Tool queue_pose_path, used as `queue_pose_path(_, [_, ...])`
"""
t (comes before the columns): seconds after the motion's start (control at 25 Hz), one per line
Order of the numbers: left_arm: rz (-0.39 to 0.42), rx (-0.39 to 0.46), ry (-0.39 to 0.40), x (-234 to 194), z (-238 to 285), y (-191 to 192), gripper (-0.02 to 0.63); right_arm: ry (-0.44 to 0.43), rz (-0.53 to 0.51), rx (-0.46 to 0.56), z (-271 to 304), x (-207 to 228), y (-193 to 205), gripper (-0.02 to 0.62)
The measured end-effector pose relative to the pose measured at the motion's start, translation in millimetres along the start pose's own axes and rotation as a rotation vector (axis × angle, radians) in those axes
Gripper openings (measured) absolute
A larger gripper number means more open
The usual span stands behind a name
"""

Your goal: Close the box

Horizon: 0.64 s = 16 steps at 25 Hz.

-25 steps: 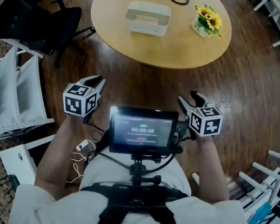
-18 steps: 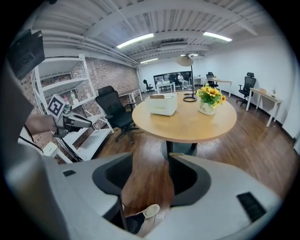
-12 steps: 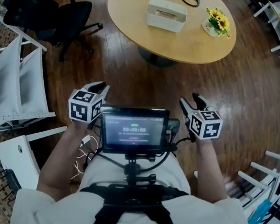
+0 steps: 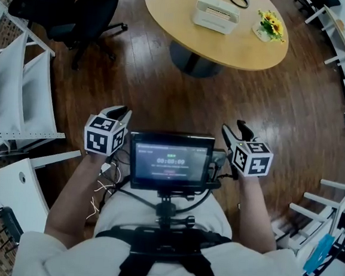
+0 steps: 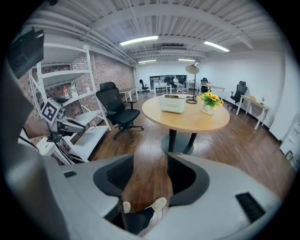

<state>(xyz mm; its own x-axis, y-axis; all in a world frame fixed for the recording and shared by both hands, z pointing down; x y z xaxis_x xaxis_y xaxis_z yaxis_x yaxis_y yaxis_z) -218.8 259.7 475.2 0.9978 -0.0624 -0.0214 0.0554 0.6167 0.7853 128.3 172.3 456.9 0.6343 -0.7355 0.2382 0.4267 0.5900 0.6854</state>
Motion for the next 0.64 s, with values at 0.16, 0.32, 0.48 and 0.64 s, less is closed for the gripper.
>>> queue_pose_path(0.16, [-0.001, -0.003, 0.012, -10, -8, 16, 0.052, 0.007, 0.006, 0.001, -4, -18, 10, 0.235])
queue_pose_path(0.32, [0.001, -0.001, 0.02, -18, -14, 24, 0.052, 0.014, 0.001, 0.002, -7, -34, 14, 0.235])
queue_pose_path(0.48, [-0.006, -0.001, 0.021, -24, -22, 33, 0.052, 0.015, -0.006, -0.009, -11, -46, 20, 0.235])
queue_pose_path(0.64, [-0.018, -0.005, 0.015, -31, -35, 44, 0.052, 0.006, -0.01, -0.016, -14, -61, 26, 0.235])
Point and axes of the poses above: the fingertips, and each gripper's own axes: z forward along the fingers, x to its right, y out of its underside, the point moved 4 cm from there along -z, backward along the fingers, and after that the axes turned 14 degrees about -y, right-handed, at the moved point
